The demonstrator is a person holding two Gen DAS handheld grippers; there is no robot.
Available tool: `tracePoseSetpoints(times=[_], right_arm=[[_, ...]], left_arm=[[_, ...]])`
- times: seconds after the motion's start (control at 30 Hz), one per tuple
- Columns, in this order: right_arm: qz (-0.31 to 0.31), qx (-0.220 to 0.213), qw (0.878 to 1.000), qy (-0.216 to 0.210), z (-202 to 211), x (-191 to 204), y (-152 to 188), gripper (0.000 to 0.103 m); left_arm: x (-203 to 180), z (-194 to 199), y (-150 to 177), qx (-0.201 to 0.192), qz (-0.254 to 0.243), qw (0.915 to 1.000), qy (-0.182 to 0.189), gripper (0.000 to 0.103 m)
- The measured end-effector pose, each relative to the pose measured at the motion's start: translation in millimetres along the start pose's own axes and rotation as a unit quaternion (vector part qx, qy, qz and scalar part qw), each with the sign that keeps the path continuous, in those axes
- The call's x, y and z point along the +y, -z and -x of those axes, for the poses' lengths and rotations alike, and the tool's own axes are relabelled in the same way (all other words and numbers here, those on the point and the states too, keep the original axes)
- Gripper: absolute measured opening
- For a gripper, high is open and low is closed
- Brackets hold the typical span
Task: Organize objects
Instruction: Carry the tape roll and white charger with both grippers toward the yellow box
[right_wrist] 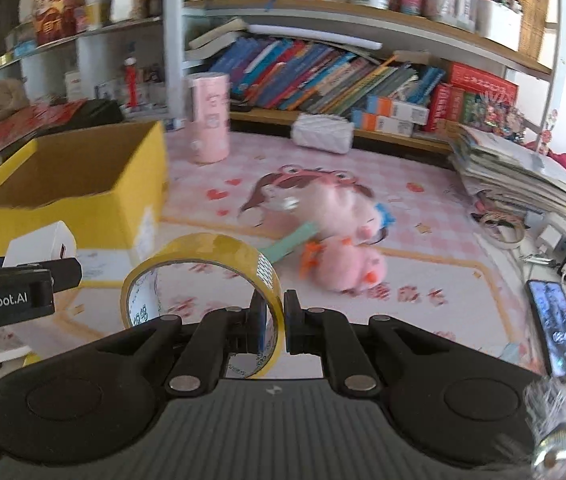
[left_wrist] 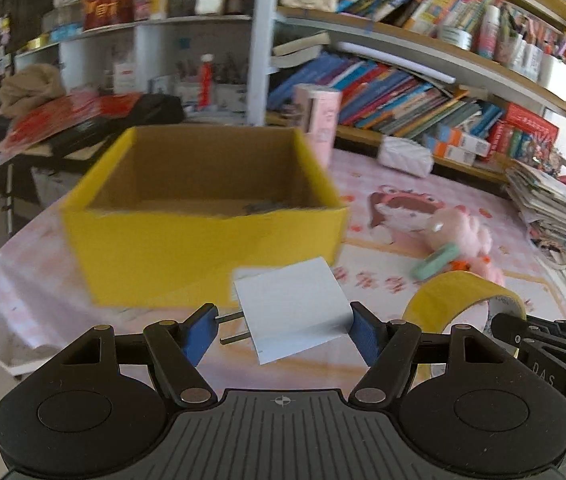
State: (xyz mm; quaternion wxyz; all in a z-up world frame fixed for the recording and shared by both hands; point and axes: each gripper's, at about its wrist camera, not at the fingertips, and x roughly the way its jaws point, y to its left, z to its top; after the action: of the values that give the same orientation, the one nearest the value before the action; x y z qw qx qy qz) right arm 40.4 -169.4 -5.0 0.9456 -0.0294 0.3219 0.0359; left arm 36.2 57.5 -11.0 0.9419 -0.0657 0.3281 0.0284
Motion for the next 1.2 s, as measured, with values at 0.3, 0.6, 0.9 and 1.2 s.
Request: tracePoseSetpoints(times=[0.3,0.6,0.9,1.2], right_arm=[[0.022,0.029,0.998,-0.049,21.2,85.6,24.5,0.009],[0.034,0.03,0.996,-0.082,38.0,146.2,35.3,0.009],[0.05,0.017,0.994,-0.095,55.0,177.9,34.3,0.009],[0.051,0.013,0.995,-0.09,63.4,186.9,33.5,0.009]], left_arm=[[77.3,41.5,21.9,0.002,0.017,0.9992,-0.035,0.071],[128.8,73.4,33.4,-0.011,0.027,0.9979,-0.058,0.071],[151.4,93.8,33.6,-0.034,0.03,0.9974,-0.056,0.071],[153.4,102.5,34.0,-0.049,0.015,0.9978,-0.041,0.071]])
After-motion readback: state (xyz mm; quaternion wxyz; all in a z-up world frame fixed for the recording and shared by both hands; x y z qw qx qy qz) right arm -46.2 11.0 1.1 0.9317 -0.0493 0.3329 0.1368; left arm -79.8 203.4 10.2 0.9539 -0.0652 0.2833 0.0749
